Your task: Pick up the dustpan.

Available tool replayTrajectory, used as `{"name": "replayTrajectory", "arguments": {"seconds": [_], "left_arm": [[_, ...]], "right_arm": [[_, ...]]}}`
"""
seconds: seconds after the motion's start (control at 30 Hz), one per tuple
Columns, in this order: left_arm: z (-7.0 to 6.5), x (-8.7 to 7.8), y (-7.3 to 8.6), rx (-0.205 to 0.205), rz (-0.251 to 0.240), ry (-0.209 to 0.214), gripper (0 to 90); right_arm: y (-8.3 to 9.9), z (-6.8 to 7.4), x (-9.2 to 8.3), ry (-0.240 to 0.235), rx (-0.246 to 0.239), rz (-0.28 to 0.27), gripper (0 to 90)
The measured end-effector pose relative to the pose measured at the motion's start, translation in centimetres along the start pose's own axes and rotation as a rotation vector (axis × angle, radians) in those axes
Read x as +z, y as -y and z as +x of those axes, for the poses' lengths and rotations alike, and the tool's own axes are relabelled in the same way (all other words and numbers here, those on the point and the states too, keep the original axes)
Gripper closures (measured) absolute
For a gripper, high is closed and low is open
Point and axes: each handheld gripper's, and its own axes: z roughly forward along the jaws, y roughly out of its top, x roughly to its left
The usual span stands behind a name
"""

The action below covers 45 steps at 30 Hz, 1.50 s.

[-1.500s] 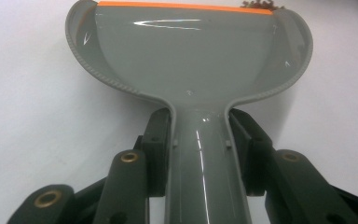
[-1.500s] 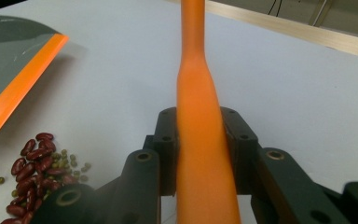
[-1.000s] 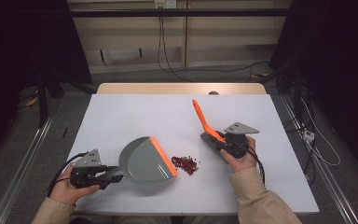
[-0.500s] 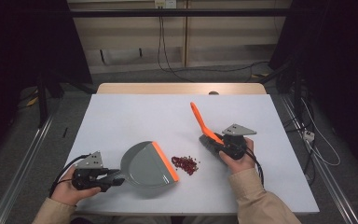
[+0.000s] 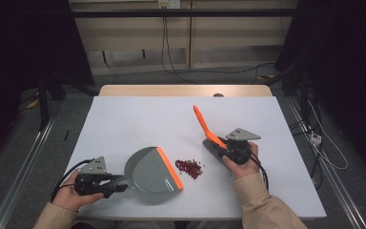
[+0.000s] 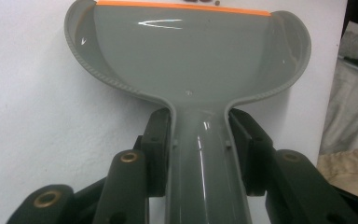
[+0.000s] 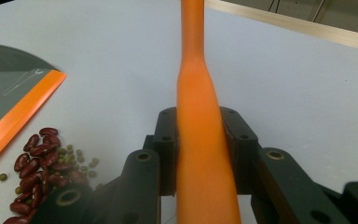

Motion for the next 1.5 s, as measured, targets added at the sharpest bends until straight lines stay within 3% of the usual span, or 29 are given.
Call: {"name": "replayTrajectory", "arguments": {"seconds": [0.27,0.5,0.83,1.5], "left_arm": [[0.0,0.1,-0.1,0.015,-0.021,-0.001,61.6],[-0.1,0.3,-0.2,0.018,-0.01,0.012,61.7],[-0.4,0.8,-0.5,0.013,0.007,0.04,61.9],[-0.6,0.9,-1.0,0.003,-0.001,0.041,61.7]], "right_arm": [[0.1,0.4,0.0,0.003,-0.013,-0.003,70.7],[0.2,0.8,-0.1,0.01,-0.015,-0.008,70.7],[0.4,2.7,-0.1,0.043,-0.051,-0.01,70.7],[0.7,5.6,0.4,0.058,-0.077,-0.003,69.5]]}}
